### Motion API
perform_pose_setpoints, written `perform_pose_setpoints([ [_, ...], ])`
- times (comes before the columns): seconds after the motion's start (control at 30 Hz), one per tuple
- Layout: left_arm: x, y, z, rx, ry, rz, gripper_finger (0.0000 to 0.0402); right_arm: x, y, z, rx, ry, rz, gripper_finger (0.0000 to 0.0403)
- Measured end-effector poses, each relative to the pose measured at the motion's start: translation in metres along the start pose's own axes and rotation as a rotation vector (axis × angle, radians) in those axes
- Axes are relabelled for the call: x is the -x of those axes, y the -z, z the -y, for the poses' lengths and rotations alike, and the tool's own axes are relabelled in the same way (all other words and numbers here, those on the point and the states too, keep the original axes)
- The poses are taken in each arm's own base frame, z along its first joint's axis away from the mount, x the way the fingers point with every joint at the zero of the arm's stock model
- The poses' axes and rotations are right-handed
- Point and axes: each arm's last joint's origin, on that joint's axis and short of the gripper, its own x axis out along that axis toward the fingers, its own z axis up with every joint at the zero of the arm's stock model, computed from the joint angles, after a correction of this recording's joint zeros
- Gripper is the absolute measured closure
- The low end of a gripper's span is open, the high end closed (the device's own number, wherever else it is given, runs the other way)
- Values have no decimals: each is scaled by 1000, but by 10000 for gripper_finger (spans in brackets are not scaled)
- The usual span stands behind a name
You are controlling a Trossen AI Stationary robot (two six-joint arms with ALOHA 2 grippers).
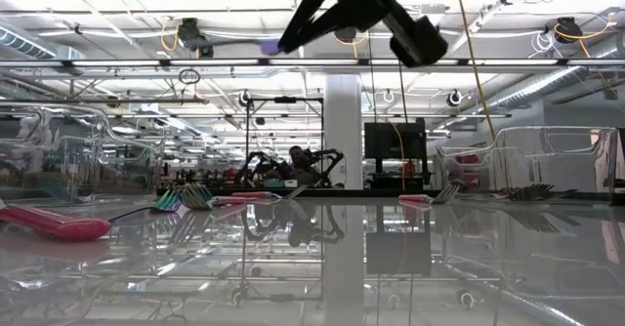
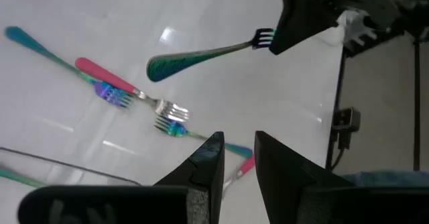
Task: Sort silverware by color (type)
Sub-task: Put the blue fork into the left transparent bin
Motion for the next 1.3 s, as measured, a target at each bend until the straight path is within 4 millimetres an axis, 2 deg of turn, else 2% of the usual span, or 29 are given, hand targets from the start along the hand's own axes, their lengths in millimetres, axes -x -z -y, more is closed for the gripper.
perform_pose_setpoints([
  [0.2, 1, -11, 7, 32, 63, 121, 316, 32, -30, -10, 90, -37, 38, 402],
  [0.5, 8, -35, 17, 34, 161, 385, 316, 91, -82, -21, 201, -143, 145, 403],
  [0.73, 15, -51, 19, 18, 206, 547, 316, 128, -109, -25, 272, -233, 236, 402],
  [0.83, 19, -57, 20, 4, 206, 622, 315, 135, -115, -26, 299, -251, 257, 402],
  [1.07, 23, -68, 22, 12, 184, 774, 312, 135, -119, -39, 375, -404, 256, 401],
  [1.3, 3, -85, 29, 39, 178, 841, 233, 136, -122, -50, 425, -512, 320, 400],
])
